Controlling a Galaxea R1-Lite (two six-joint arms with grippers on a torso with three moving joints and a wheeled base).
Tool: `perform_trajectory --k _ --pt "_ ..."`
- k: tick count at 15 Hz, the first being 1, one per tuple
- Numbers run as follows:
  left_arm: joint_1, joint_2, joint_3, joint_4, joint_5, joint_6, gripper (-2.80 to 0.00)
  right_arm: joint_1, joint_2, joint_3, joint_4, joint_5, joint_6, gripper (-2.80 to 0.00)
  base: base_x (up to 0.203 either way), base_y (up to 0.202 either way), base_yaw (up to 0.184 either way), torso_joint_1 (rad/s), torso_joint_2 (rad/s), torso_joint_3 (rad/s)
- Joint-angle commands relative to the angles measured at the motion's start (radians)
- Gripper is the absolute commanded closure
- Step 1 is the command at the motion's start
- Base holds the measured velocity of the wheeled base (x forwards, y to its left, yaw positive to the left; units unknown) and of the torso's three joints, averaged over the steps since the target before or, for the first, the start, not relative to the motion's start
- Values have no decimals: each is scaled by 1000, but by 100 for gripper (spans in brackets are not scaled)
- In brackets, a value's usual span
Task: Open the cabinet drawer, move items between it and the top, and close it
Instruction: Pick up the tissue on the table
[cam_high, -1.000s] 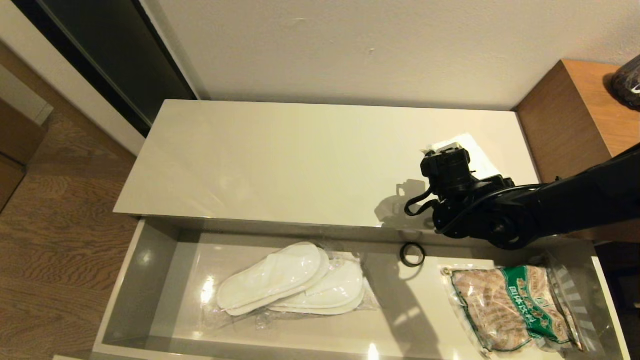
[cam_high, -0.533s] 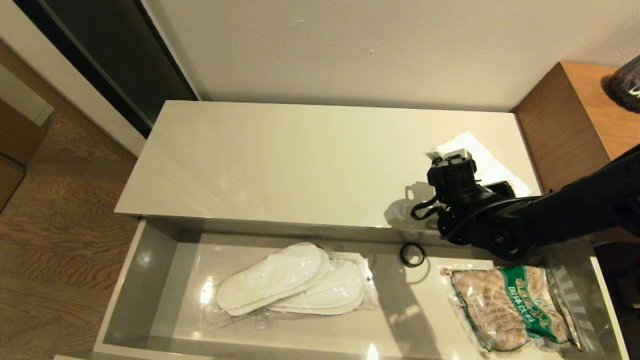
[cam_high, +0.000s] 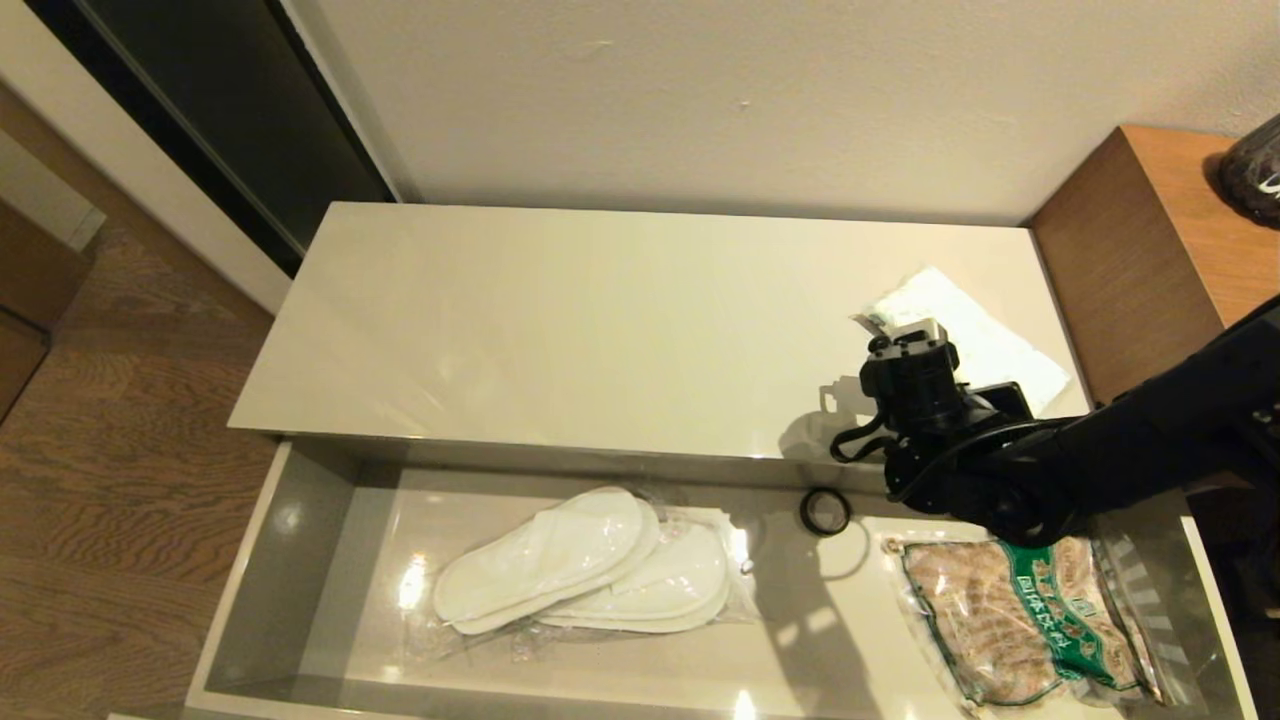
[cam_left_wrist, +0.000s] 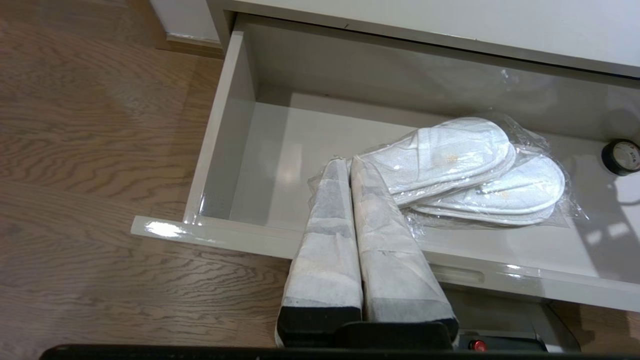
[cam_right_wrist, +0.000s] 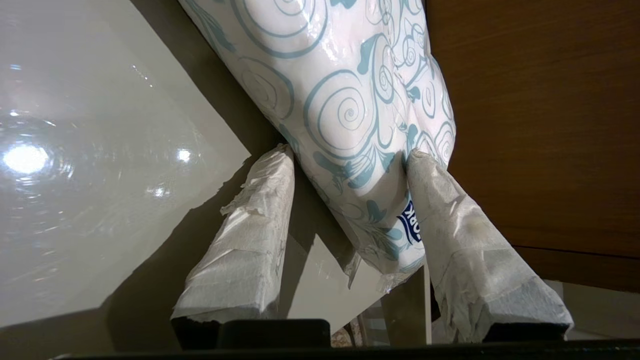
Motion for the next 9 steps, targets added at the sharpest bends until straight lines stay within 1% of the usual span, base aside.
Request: perform_trajectory --k 1,4,7,9 --pt "0 1 0 0 1 0 0 1 24 15 8 2 0 0 0 0 0 0 0 0" --pt "0 1 0 0 1 0 0 0 3 42 2 28 2 0 0 0 0 0 0 0" --pt "0 1 0 0 0 0 0 0 -9 71 1 39 11 0 0 0 0 0 0 0" --pt "0 1 0 0 1 0 0 1 -12 110 -25 53 29 0 0 0 0 0 0 0"
